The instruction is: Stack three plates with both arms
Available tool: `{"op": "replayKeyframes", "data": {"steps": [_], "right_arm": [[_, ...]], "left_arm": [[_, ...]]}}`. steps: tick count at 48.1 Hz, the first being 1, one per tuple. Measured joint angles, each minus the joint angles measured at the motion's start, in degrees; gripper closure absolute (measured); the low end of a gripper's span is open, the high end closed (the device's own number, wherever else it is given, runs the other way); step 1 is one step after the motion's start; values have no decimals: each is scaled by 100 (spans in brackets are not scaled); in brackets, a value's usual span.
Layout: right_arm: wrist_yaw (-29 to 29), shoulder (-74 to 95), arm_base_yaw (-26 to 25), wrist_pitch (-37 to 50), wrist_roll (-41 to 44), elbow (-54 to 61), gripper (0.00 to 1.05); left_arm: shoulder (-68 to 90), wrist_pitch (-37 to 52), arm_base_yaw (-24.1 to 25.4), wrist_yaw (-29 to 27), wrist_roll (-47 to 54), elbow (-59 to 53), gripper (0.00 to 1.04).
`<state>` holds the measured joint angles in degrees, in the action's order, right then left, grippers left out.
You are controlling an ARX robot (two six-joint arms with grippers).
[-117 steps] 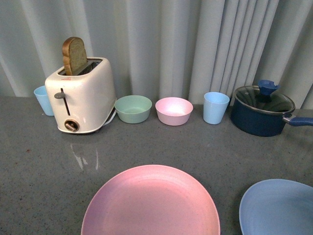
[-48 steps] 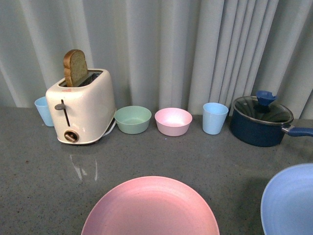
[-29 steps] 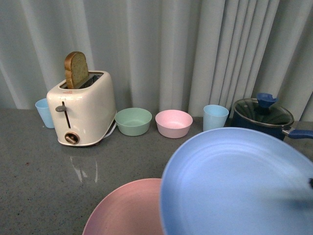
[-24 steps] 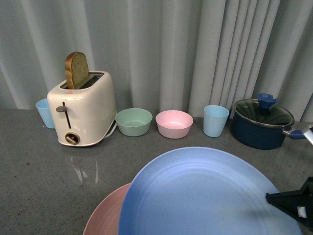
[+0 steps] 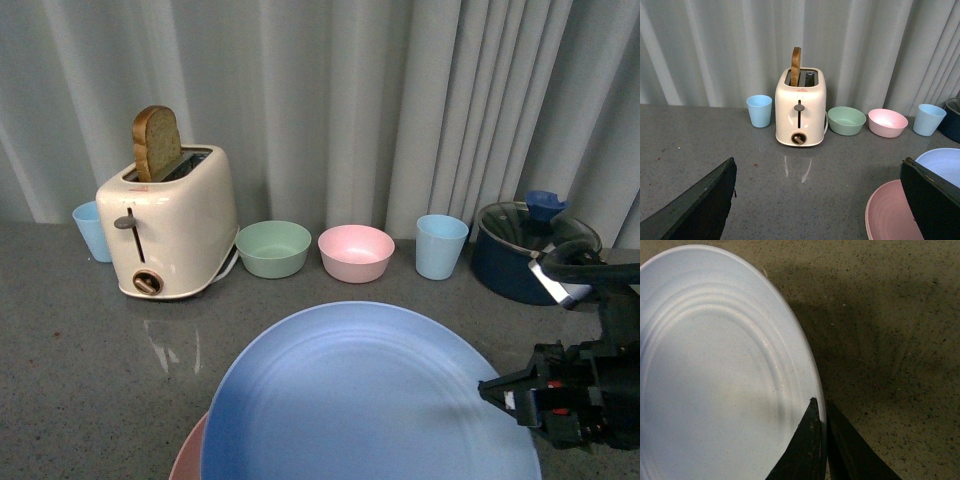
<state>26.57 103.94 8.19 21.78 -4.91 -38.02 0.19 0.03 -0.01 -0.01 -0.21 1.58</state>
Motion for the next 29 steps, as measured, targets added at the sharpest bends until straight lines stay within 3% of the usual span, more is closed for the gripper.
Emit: {"op": "replayKeyframes", "data": {"steps": [29], "right_arm": [[-170, 820, 511, -219, 17, -793, 102]], "left_arm": [[0, 0, 0, 0, 0, 0, 7]]}}
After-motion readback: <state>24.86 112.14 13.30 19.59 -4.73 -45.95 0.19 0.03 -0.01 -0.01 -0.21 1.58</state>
